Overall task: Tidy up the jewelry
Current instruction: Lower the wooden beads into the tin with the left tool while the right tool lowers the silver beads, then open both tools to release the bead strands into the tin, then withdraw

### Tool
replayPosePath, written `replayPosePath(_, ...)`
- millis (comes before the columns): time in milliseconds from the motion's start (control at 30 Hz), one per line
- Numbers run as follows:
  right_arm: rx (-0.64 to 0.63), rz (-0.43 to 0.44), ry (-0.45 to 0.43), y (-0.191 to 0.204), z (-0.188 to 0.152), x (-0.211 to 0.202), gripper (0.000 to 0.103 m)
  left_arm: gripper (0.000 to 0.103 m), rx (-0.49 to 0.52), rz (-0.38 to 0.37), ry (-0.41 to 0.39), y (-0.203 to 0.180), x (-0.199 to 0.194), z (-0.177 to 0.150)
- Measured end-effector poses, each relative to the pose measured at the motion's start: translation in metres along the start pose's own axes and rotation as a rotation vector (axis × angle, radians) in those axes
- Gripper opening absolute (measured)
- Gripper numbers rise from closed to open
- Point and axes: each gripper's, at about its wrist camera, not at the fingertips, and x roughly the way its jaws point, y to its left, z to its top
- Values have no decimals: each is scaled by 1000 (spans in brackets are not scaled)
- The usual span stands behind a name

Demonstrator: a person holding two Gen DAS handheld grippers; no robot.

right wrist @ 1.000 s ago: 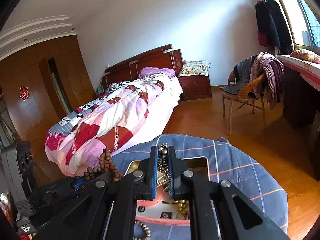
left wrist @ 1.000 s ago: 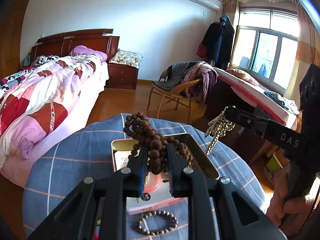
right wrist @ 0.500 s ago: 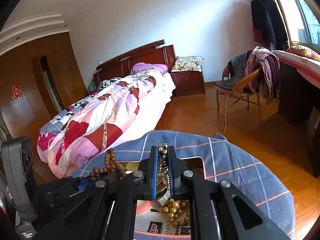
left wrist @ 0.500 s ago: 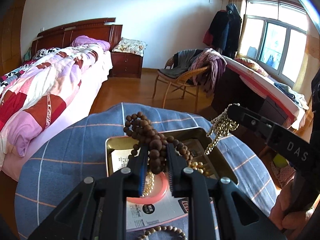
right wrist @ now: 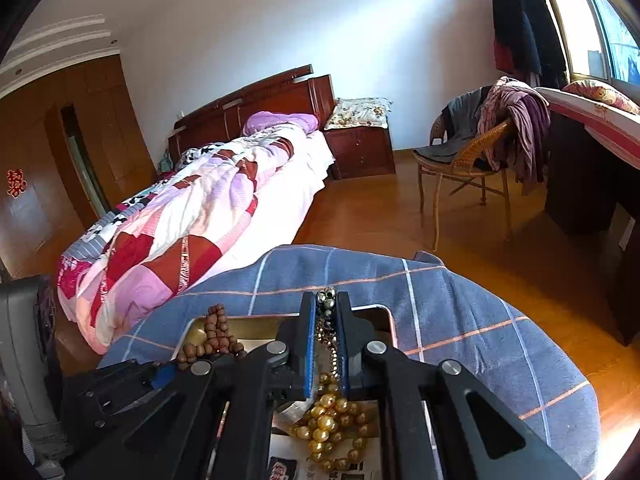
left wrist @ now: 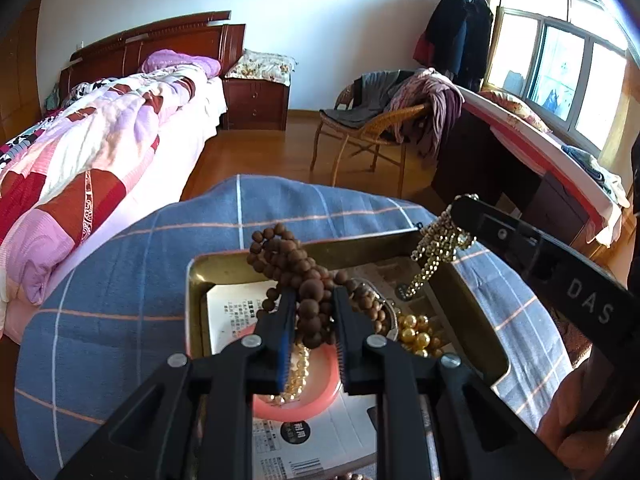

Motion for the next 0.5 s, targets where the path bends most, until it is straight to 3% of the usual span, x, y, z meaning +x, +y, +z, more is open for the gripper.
replayPosePath(500, 16, -8, 50, -7, -22, 31, 9, 22, 35, 45, 41, -4, 25, -7)
